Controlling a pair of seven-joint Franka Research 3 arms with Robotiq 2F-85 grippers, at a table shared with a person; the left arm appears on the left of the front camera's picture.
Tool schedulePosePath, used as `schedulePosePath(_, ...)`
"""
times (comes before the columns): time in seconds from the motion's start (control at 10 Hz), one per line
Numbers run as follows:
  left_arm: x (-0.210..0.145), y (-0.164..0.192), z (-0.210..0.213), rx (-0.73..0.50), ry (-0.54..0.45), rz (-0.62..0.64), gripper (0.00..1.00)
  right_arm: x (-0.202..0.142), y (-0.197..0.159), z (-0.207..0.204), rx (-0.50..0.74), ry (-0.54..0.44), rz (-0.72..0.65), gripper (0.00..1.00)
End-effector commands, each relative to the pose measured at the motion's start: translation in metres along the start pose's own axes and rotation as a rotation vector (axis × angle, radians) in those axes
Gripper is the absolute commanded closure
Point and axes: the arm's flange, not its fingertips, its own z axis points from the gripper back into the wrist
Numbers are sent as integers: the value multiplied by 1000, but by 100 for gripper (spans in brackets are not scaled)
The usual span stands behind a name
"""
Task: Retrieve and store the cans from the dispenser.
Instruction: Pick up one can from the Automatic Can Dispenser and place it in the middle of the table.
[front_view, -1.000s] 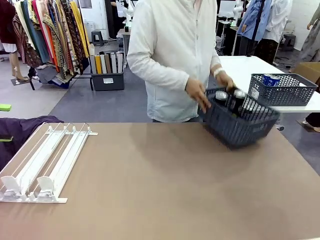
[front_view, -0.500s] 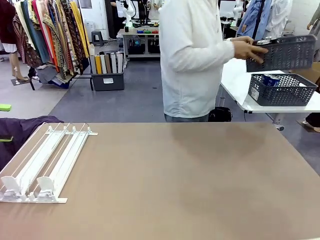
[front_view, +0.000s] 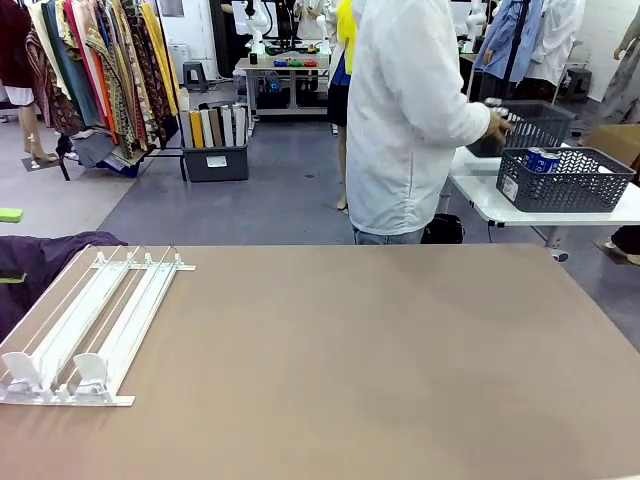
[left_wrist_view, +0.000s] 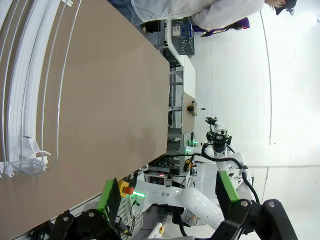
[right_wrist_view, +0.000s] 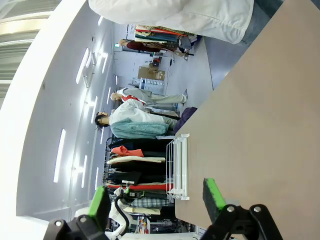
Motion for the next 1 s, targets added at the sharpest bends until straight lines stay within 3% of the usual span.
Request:
schedulePosePath(0.0, -1, -4, 0, -18, -8, 13, 0, 2, 3, -2, 25, -9, 16, 0)
schedulePosePath(0.9, -1, -4, 0, -18, -8, 13, 0, 2, 3, -2, 25, -9, 16, 0)
